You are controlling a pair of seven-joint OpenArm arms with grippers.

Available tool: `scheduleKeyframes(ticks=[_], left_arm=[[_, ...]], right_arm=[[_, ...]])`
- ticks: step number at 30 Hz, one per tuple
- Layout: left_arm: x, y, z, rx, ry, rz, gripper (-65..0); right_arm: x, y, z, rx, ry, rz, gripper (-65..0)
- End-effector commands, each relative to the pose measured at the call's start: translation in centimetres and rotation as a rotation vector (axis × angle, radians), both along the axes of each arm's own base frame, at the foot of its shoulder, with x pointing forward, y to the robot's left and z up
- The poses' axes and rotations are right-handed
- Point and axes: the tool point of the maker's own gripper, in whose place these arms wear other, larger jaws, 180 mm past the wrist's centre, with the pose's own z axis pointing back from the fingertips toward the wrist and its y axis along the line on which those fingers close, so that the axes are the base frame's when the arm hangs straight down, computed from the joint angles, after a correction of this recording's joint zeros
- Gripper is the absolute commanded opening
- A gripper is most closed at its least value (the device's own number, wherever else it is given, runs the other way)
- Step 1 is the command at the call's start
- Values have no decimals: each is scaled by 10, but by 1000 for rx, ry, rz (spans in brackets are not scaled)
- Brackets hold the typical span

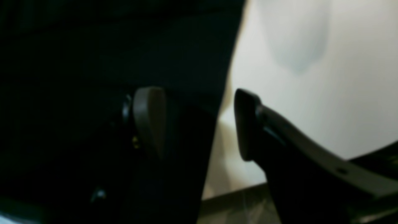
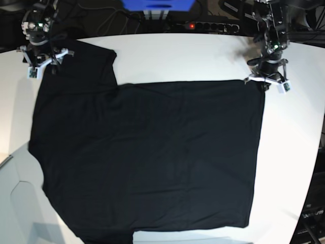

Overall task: Fold the T-shirt properly
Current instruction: 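Lift the shoulder corners with both grippers and pull them toward the robot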

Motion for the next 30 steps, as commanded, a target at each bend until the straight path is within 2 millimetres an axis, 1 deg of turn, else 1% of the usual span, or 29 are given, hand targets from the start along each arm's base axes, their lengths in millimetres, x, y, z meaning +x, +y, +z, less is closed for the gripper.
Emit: scheduleKeyframes(ticks=[1, 5, 8, 9, 10, 11, 12, 14, 15, 18, 20, 22, 24, 28, 30], left_arm=[[3, 5, 8, 22, -20, -2, -649], [2, 5, 8, 22, -17, -1, -649], [-2, 5, 5, 22, -7, -2, -649], [-2, 5, 5, 22, -7, -2, -649], [-3, 5, 4, 21, -4, -1, -649], [-3, 5, 4, 21, -4, -1, -649], [-3, 5, 5, 22, -4, -2, -649], [-6, 5, 4, 22, 3, -2, -649], [-6, 5, 4, 22, 3, -3, -649], [-7, 6, 4, 23, 4, -1, -649], [-5, 5, 8, 27, -7, -5, -649], [-6, 11, 18, 42, -30, 8, -649], [-3, 15, 31, 56, -58, 16, -649], [5, 15, 47, 72, -100, 10, -649], [8, 15, 53, 81, -116, 2, -649]], right_arm=[[0, -2, 1, -4, -8, 5, -294], [-9, -6, -15, 7, 39, 2, -294], [-13, -6, -20, 15, 55, 0, -300], [-13, -6, -20, 15, 55, 1, -306], [-14, -3, -21, 21, 62, 13, -329], [-14, 0, -22, 30, 66, 39, -372], [-14, 5, -22, 40, 68, 73, -435], [-13, 13, -23, 58, 71, 129, -581], [-12, 13, -22, 58, 70, 132, -650], [-9, 14, -18, 52, 52, 136, -645], [-6, 11, -9, 36, 32, 137, -650], [2, 6, 7, 5, -10, 136, -650], [9, 7, 21, -16, -44, 148, -650], [24, 9, 45, -52, -109, 172, -650], [37, 10, 58, -69, -150, 179, -650]])
